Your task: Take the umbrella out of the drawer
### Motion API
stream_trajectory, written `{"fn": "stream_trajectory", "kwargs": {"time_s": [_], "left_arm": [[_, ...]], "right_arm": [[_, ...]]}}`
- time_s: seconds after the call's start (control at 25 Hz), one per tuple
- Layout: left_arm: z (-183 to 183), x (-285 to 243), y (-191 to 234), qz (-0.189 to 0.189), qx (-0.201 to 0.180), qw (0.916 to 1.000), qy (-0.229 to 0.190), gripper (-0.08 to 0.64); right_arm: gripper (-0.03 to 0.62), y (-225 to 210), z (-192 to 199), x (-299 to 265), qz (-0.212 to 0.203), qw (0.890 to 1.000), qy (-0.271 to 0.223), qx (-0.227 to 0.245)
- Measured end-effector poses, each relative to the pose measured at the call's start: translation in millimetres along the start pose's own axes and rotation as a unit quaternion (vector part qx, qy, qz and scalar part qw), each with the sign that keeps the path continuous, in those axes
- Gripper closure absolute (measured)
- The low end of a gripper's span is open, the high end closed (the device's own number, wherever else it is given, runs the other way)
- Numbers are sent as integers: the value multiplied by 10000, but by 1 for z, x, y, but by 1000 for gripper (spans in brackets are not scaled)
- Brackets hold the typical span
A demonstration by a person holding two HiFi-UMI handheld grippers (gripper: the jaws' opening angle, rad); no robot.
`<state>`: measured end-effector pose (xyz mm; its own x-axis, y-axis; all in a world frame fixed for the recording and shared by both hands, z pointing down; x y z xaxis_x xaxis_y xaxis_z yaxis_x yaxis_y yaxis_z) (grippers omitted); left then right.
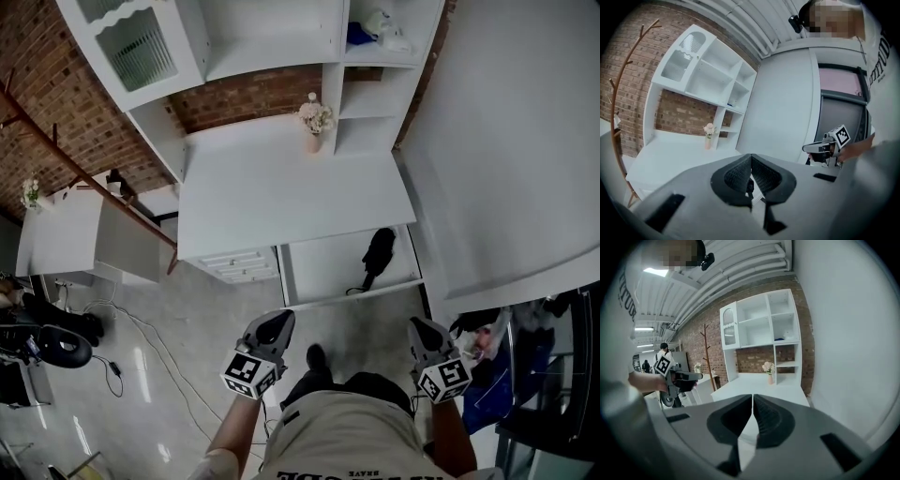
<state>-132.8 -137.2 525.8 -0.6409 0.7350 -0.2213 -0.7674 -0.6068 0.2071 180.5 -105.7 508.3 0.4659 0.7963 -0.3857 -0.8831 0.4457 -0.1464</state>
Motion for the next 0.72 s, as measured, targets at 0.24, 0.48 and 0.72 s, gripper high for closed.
{"fn": "stream_trajectory", "kwargs": {"time_s": [0.24, 0.48, 0.72], "left_arm": [[4, -3, 12, -53, 18, 10000, 75, 535], [5, -10, 13, -179, 179, 9997, 45, 535], [2, -27, 10, -522, 348, 9980, -53, 535]], "right_arm": [[560, -4, -1, -25, -35, 9998, 219, -15], [561, -14, 0, -51, -348, 9984, 413, -162], [560, -39, -8, -84, -793, 9952, 565, -108]]}}
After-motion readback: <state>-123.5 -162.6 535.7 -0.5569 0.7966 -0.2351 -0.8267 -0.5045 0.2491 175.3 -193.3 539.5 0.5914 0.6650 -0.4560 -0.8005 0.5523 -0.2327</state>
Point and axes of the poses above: the fingertips, and each gripper's own axes: x backward along the fingers, y to its left, z out of its underside, the point moved 4 cm from there along x, backward along the fingers, and after that the axes turned 3 degrees about -x, right-handed, at the moved point
